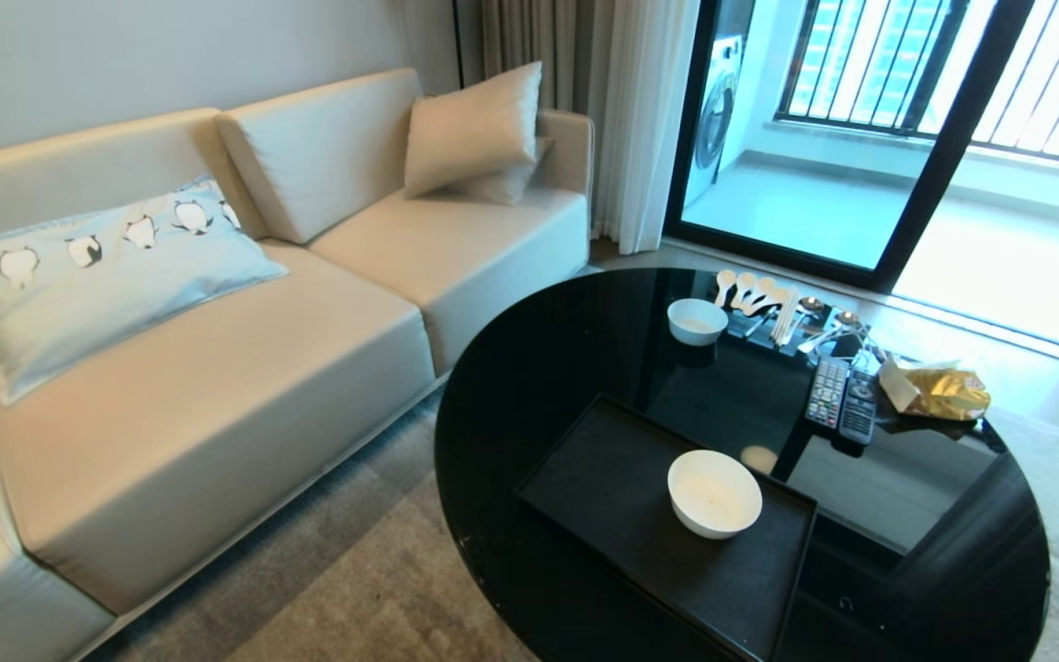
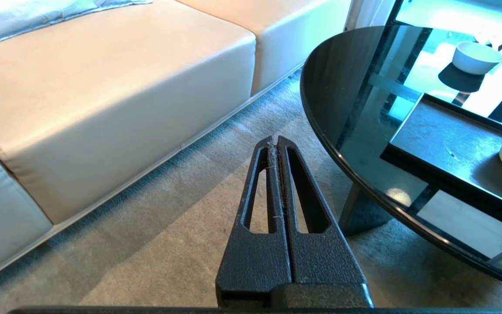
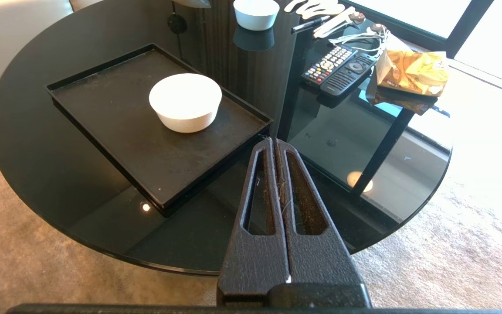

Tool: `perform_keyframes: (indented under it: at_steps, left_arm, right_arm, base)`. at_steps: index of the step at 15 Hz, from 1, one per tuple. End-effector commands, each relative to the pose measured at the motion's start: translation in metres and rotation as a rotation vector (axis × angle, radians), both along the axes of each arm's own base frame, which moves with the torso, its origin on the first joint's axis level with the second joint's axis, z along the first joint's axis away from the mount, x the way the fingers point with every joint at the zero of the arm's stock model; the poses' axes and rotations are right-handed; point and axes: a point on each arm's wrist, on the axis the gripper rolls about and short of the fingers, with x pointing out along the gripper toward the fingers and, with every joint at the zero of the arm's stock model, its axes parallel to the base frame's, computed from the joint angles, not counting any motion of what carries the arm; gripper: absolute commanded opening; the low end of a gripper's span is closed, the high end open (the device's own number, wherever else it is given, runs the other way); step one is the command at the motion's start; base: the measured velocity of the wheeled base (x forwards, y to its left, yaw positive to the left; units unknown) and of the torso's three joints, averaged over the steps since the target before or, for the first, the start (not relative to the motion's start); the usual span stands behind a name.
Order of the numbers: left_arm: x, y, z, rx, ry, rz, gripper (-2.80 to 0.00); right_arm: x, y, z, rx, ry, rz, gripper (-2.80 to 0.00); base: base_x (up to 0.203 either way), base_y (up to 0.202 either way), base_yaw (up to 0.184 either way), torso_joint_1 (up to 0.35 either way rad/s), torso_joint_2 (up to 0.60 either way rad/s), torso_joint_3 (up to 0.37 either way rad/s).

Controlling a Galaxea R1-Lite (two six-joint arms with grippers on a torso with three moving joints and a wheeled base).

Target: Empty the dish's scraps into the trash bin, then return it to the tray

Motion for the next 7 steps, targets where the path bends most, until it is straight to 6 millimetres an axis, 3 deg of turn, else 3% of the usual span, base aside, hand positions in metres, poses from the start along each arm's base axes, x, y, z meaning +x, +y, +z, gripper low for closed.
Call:
perform_keyframes:
  at_steps: [1,7]
  left_arm:
    - [0.0,0.0,0.0,-0.001,-0.001,0.001,-2.8]
    - [0.0,0.0,0.0,-0.001,-0.001,0.001,-2.8]
  right_arm:
    - [0.0002,0.0,-0.0001,-0.001,0.003,0.002,-2.8]
    - [0.0001,0.0,0.0,0.001,0.005,0.001,-2.8]
  base:
    - [0.0,0.0,0.0,0.0,0.0,0.0]
    - [0.0,0.0,0.0,0.0,0.0,0.0]
